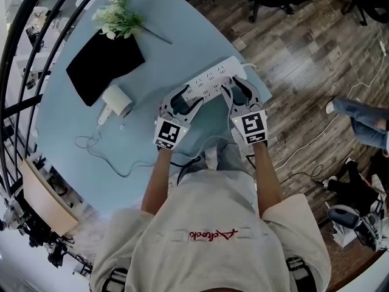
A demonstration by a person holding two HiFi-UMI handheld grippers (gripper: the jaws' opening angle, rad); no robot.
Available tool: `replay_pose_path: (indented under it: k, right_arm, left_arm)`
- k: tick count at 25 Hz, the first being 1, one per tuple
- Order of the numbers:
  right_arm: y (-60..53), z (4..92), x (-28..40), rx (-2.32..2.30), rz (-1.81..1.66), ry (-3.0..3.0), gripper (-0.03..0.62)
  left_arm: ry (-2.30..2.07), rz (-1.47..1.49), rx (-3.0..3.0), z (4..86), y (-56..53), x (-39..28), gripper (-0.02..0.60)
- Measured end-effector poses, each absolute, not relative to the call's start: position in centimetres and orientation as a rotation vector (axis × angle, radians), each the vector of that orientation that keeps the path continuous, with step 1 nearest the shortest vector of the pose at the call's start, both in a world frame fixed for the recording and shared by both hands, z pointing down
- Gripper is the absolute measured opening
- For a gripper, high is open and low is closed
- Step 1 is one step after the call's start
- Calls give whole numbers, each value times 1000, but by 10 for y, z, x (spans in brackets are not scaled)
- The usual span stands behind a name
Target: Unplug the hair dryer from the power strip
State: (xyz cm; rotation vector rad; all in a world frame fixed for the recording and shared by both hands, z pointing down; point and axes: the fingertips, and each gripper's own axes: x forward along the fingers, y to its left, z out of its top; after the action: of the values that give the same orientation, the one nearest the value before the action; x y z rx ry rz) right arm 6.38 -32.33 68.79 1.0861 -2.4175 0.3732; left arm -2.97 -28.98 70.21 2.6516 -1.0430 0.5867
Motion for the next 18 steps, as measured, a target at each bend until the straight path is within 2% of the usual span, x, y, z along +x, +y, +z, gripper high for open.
replay_pose_path:
  k: [7,18]
  right_arm:
    - [-331,691,60,1070,331,-2386,136]
    - [-332,693,64,1099,474,-2403,123]
  left_arm:
    - [-1043,585,2648,702,-291,-29,239]
    - [-1053,584,2644,703,-289,-28,239]
